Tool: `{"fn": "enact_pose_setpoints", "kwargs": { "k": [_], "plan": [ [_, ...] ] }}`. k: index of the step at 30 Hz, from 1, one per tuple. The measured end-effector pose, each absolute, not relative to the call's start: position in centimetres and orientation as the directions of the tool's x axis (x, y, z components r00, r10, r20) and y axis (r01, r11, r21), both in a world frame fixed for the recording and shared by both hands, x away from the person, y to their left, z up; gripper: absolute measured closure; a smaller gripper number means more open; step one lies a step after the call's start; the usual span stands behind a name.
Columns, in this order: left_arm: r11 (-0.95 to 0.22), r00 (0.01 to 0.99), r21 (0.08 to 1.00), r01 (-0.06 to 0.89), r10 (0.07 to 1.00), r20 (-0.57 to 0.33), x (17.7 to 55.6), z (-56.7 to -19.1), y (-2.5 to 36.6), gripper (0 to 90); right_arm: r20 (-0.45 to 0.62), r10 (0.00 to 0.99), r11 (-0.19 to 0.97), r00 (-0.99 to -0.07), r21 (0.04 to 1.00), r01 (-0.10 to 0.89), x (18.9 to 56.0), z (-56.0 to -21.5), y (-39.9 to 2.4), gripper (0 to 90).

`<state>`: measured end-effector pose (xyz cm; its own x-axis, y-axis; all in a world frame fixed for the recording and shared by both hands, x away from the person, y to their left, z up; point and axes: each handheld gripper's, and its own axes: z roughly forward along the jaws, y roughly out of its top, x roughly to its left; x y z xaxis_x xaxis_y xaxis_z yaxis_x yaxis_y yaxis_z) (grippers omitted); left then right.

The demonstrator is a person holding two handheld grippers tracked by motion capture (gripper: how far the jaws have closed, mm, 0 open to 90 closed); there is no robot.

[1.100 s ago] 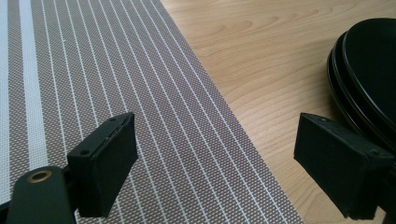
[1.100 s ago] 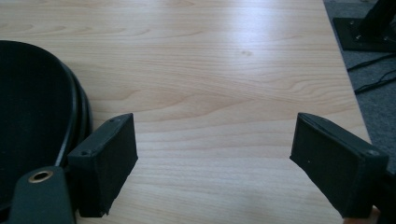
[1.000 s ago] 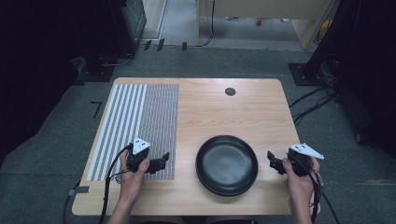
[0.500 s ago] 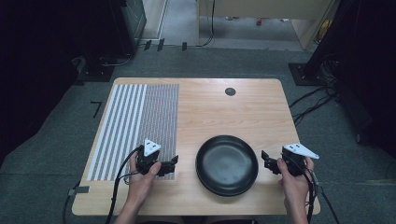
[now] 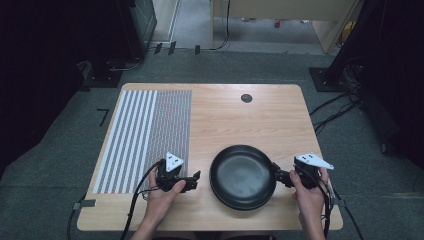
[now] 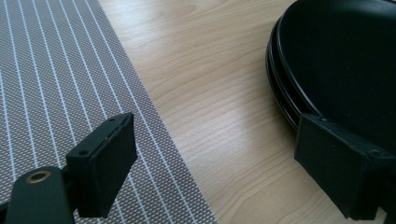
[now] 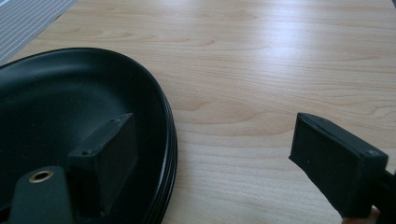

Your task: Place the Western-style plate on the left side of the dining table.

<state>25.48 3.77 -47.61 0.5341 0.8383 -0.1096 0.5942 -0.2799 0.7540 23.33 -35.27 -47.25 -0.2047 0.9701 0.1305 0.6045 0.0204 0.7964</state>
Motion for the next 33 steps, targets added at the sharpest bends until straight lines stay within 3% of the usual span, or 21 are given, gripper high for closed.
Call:
{"fn": "enact_pose_setpoints", "kwargs": {
  "k": [22,27,30,33],
  "plan": [
    [-0.286,0.571,0.747,0.6,0.807,-0.15,24.8,-48.0,1.9,13.7,0.207,0.946,-0.017,-0.249,0.8,0.599,23.8,-48.1,-34.1,16.6],
    [-0.286,0.573,0.741,0.607,0.804,-0.159,24.7,-48.0,1.7,14.6,0.178,0.959,-0.018,-0.221,0.814,0.581,23.8,-48.3,-33.9,32.2],
    [-0.28,0.569,0.742,0.61,0.805,-0.164,24.7,-48.0,1.7,15.8,0.197,0.957,-0.037,-0.211,0.809,0.586,23.7,-48.3,-34.2,48.6],
    [-0.274,0.569,0.745,0.608,0.805,-0.168,24.7,-48.0,1.8,24.8,0.274,0.939,-0.095,-0.21,0.79,0.606,23.7,-48.4,-34.9,60.0]
  ]
}}
